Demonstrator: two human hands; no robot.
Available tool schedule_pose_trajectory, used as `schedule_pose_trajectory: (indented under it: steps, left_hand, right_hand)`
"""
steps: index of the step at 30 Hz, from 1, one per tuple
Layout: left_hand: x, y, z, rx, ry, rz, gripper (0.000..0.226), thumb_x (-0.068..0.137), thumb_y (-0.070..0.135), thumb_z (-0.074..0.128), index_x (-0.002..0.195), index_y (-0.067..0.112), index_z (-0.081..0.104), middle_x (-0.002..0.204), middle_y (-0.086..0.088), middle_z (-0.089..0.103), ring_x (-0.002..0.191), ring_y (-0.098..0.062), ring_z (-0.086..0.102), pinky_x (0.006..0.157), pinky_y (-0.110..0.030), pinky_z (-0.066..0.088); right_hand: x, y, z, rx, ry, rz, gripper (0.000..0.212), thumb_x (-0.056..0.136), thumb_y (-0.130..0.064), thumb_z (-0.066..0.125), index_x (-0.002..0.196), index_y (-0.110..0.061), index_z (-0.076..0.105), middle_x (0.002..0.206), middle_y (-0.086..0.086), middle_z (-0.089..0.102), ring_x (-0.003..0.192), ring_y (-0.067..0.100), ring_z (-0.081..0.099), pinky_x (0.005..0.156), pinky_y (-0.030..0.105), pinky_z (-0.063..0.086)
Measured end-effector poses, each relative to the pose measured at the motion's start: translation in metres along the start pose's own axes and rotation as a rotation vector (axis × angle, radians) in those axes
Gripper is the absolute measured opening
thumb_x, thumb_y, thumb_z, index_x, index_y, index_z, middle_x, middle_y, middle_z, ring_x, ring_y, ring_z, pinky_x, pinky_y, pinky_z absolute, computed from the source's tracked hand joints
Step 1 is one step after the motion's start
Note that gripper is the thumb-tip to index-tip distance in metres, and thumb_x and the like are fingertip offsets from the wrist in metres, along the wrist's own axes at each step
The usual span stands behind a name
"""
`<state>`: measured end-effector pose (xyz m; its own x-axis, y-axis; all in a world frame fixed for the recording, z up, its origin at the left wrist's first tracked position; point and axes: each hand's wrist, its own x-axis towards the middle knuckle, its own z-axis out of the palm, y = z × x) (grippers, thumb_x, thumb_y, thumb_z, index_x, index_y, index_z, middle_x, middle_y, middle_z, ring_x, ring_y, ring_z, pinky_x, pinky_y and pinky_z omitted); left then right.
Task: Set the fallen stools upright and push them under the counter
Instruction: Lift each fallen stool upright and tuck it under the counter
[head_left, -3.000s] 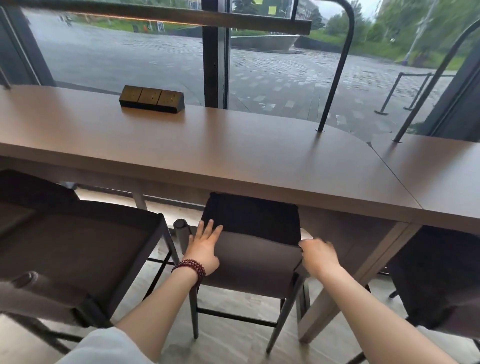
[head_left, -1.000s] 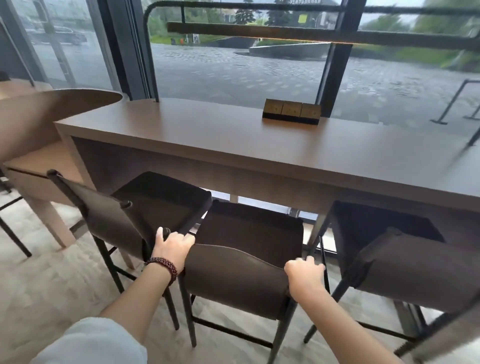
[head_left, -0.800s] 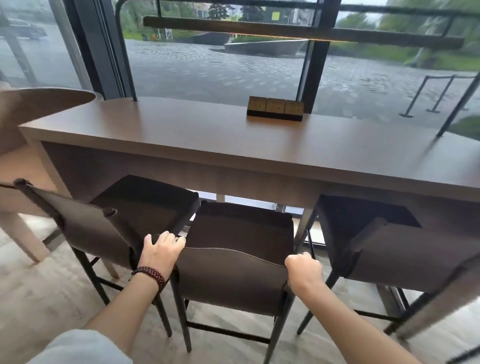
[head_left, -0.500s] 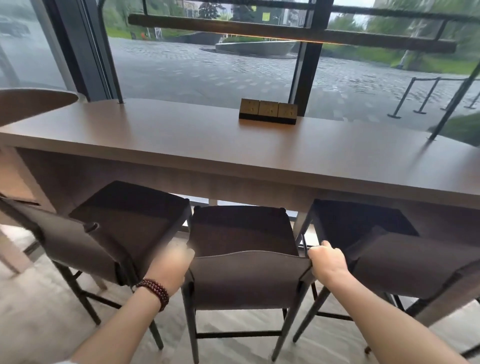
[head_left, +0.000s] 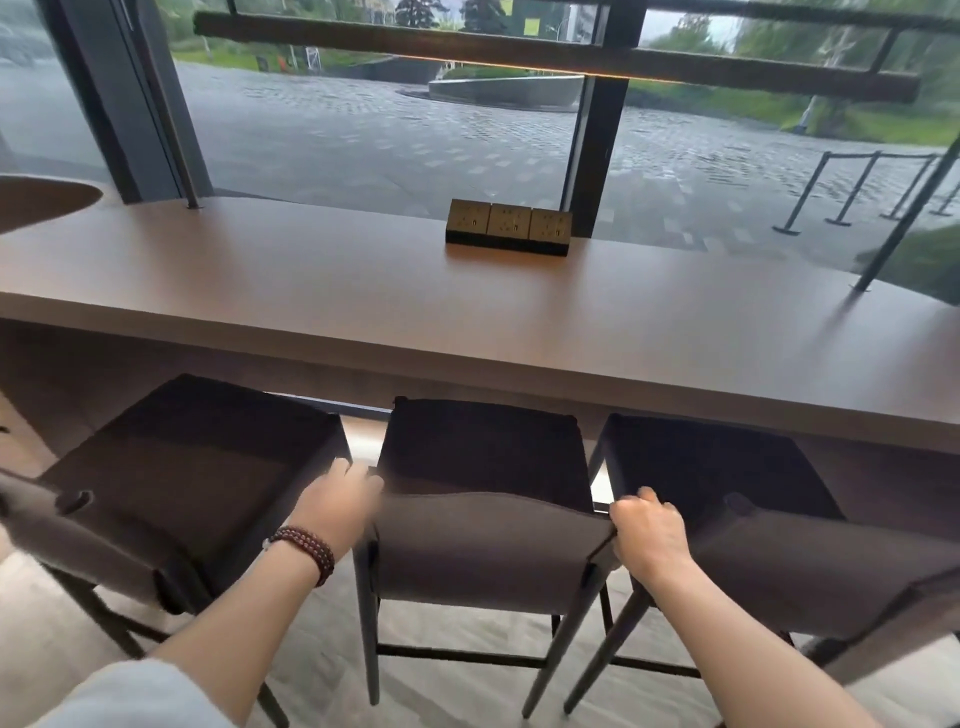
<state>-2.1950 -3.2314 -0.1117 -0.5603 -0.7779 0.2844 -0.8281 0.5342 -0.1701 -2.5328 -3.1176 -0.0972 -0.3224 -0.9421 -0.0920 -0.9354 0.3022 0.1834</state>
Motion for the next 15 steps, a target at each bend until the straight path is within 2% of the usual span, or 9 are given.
schedule_pose_trajectory:
  steps: [4, 9, 15]
  left_hand:
    - [0.016, -0.021, 0.009, 0.006, -0.007, -0.043, 0.049, 0.023, -0.007, 0.082, 0.066, 0.01, 0.068, 0.064, -0.005, 0.06, 0.059, -0.025, 0.06, 0.038, -0.026, 0.049]
    - [0.011, -0.042, 0.022, -0.042, -0.054, -0.126, 0.049, 0.02, -0.009, 0.086, 0.061, 0.009, 0.066, 0.065, -0.007, 0.06, 0.059, -0.028, 0.061, 0.036, -0.027, 0.048]
    - [0.008, -0.043, 0.026, -0.054, -0.042, -0.123, 0.045, 0.023, -0.009, 0.086, 0.059, 0.008, 0.065, 0.062, -0.007, 0.059, 0.057, -0.028, 0.06, 0.035, -0.028, 0.049]
  right_hand:
    - [0.007, -0.017, 0.001, 0.028, 0.051, -0.032, 0.034, 0.083, 0.0, 0.05, 0.108, -0.017, 0.065, 0.11, 0.001, 0.065, 0.119, 0.024, 0.048, 0.087, 0.033, 0.043]
    - [0.014, -0.04, 0.003, 0.043, 0.1, -0.082, 0.035, 0.081, 0.003, 0.052, 0.108, -0.014, 0.065, 0.112, 0.005, 0.064, 0.117, 0.029, 0.05, 0.089, 0.036, 0.044]
    - [0.017, -0.041, 0.002, 0.029, 0.104, -0.104, 0.035, 0.082, 0.002, 0.051, 0.109, -0.014, 0.065, 0.113, 0.004, 0.065, 0.118, 0.027, 0.05, 0.091, 0.038, 0.044]
